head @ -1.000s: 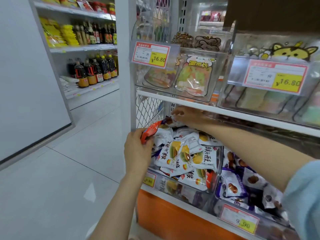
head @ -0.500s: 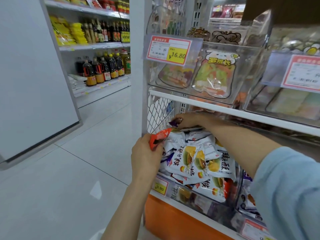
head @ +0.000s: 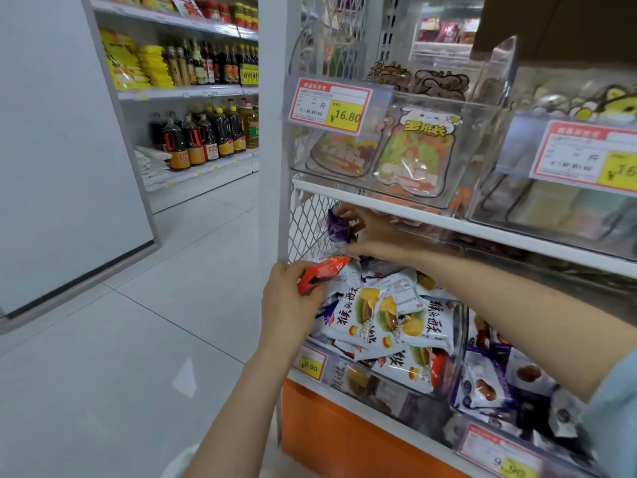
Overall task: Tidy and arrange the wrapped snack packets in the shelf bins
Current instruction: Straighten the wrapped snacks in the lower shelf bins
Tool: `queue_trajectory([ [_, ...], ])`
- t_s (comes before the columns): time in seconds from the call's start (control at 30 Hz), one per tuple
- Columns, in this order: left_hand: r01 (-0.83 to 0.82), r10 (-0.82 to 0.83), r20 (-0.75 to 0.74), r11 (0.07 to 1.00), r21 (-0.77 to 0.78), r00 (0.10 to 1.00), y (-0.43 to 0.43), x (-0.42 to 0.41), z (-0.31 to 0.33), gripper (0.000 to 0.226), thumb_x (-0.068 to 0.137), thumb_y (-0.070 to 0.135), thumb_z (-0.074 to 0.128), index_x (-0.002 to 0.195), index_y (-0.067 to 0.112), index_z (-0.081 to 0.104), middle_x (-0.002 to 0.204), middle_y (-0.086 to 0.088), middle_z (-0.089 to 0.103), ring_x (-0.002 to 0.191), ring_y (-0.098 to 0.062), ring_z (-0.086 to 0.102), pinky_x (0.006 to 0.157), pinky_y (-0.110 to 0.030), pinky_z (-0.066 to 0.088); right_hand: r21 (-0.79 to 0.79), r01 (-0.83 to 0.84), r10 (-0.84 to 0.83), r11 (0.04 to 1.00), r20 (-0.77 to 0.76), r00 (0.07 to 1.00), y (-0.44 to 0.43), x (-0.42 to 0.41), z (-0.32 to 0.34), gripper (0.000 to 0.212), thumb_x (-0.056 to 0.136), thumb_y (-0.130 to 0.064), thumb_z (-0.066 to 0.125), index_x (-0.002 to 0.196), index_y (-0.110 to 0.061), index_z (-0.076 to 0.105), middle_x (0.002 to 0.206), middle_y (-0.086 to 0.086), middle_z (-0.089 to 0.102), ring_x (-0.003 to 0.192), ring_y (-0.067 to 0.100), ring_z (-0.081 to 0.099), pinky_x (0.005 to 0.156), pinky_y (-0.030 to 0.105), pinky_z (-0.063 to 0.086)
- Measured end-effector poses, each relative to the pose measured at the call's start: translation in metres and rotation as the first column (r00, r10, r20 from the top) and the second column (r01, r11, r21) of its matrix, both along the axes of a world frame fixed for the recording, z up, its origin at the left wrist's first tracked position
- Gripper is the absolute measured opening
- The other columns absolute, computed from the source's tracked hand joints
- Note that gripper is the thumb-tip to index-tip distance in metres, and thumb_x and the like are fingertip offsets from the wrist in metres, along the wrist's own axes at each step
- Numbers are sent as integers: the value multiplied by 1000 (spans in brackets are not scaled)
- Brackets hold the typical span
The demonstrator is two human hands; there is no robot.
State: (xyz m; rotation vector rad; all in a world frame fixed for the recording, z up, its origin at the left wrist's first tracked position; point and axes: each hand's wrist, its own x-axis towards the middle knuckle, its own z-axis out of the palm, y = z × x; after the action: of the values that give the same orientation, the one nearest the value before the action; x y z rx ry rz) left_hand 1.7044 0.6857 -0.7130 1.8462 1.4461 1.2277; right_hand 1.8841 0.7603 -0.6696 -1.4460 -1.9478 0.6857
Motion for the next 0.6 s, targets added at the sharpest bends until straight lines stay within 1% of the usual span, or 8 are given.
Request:
queue_trajectory([
  [0.13,156,-156,7,987,30,988,-10,1,6,29,79,14,72,105,20,62,95,8,53,89,-10,51,67,-6,35,-3,-40,40,999,-84,996,-45,13,3,50,78,-11,74,116,-27,47,115,-10,56,105,4,56,81,16,45],
  [0.23,247,-246,61,969,4,967,-24,9,13,32,75,15,76,92,26,52,88,18,56,81,0,56,68,-6,41,-88,-54,33,995,-229,973,-82,28,6,48,80,-9,70,122,-16,49,118,-9,59,103,-3,58,87,16,46],
  [0.3,311,-308,110,950,-10,945,-35,18,18,33,75,15,77,88,25,49,84,16,56,71,9,55,62,-4,41,-141,-63,22,988,-275,961,-107,38,9,56,74,-28,66,127,-19,53,124,-5,61,112,7,59,98,26,45],
  [0.33,339,-336,116,941,-6,935,-40,23,20,33,75,15,77,85,26,48,84,14,57,66,11,54,60,-4,41,-158,-80,32,984,-289,957,-119,41,11,56,73,-37,64,127,-24,55,123,-4,63,112,12,60,97,30,47],
  [0.4,370,-369,103,929,11,924,-49,35,22,36,74,15,78,82,29,46,87,4,58,59,5,52,55,-7,39,-150,-105,59,983,-283,957,-143,43,16,57,68,-51,67,121,-34,57,119,-8,66,109,10,62,88,21,48],
  [0.47,386,-386,88,922,17,918,-57,47,23,38,73,14,78,82,28,44,89,-1,56,59,1,49,54,-8,39,-100,-44,24,994,-187,982,-162,46,17,70,56,-58,76,119,-40,52,121,-11,62,110,7,60,89,17,46],
  [0.53,422,-418,111,907,-10,902,-65,60,24,39,72,11,78,83,26,44,83,2,55,57,4,50,54,-8,39,-9,57,-57,998,-87,995,-178,51,14,75,54,-55,82,119,-42,47,124,-13,56,111,1,57,92,15,44],
  [0.6,472,-464,140,881,-28,875,-73,71,25,38,72,10,79,86,23,46,81,7,57,56,8,54,55,-8,42,40,157,-152,987,-100,983,-194,59,10,70,57,-49,84,114,-40,45,113,-17,59,99,-6,59,83,9,44],
])
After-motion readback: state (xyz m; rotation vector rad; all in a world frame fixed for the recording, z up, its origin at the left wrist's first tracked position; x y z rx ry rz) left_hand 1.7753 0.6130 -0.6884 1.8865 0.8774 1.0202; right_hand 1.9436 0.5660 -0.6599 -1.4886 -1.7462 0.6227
